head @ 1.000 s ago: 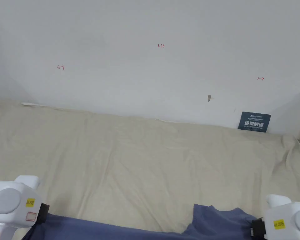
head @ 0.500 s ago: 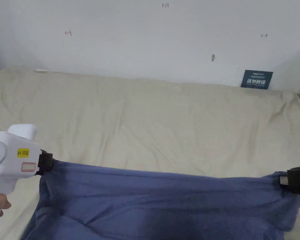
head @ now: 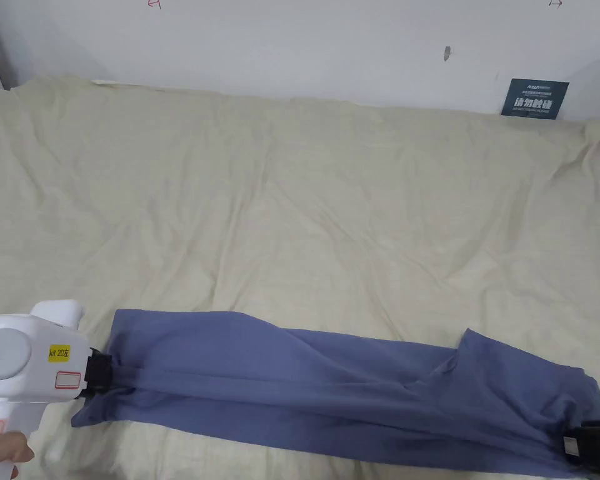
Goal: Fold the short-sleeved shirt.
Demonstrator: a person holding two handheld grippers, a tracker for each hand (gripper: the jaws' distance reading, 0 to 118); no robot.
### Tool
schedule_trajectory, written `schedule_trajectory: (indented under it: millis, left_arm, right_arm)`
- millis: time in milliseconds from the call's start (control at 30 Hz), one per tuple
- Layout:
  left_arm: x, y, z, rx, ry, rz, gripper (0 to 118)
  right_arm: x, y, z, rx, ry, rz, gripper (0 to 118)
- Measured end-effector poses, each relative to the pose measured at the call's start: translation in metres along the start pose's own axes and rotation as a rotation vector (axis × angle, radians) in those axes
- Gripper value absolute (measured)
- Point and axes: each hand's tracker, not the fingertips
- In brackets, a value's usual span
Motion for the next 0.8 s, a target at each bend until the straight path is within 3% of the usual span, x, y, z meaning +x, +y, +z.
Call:
schedule_trajectory:
  millis: [100,133,167,200,233,267,300,400,500,567,600,633,667,700,733,800]
  left_arm:
    - [0.001,0.0,0.0,0.019,-0.009,0.003,5]
    - [0.003,0.0,0.0,0.024,0.009,-0.004,11]
    - [0.005,0.001,-0.001,0.026,0.027,-0.012,25]
    - [0.007,0.002,-0.001,0.018,0.081,-0.031,50]
    - [0.007,0.002,-0.002,0.024,0.104,-0.046,87]
    - [0.007,0.001,-0.001,0.027,0.087,-0.039,106]
    - [0.006,0.0,0.005,0.037,0.075,-0.028,113]
    - [0.001,0.002,0.023,0.087,-0.069,0.044,113]
    - [0.005,0.009,0.044,0.172,-0.071,0.052,113]
    - [0.009,0.015,0.054,0.186,-0.131,0.058,108]
    - [0.01,0.018,0.056,0.178,-0.165,0.066,100]
    - [0.011,0.019,0.058,0.185,-0.178,0.049,79]
    - [0.015,0.019,0.058,0.191,-0.163,0.047,54]
    - [0.017,0.021,0.056,0.189,-0.137,0.035,18]
    - [0.019,0.021,0.052,0.206,-0.068,-0.008,0]
    - [0.012,0.021,0.04,0.192,0.031,0.054,0]
  right_arm:
    - [-0.004,-0.001,-0.003,0.009,-0.015,0.017,0]
    - [-0.004,0.001,-0.003,0.007,-0.015,0.011,8]
    - [-0.004,0.001,-0.003,0.005,-0.009,0.0,22]
    - [-0.004,0.004,-0.001,0.005,0.001,-0.008,38]
    - [-0.007,0.005,0.002,0.008,0.01,-0.009,57]
    - [-0.012,0.006,0.008,0.014,0.009,-0.002,65]
    - [-0.018,0.008,0.014,0.034,-0.027,0.02,68]
    - [-0.033,0.016,0.034,0.109,-0.063,0.11,69]
    - [-0.051,0.028,0.051,0.175,-0.014,0.123,68]
    - [-0.065,0.036,0.057,0.205,0.043,0.104,67]
    - [-0.072,0.037,0.057,0.22,0.074,0.107,64]
    - [-0.08,0.038,0.057,0.244,0.097,0.108,49]
    - [-0.087,0.04,0.055,0.256,0.112,0.105,24]
    - [-0.094,0.04,0.051,0.267,0.123,0.096,0]
    - [-0.099,0.04,0.044,0.284,0.125,0.045,0]
    - [-0.112,0.042,0.033,0.235,0.209,0.019,0]
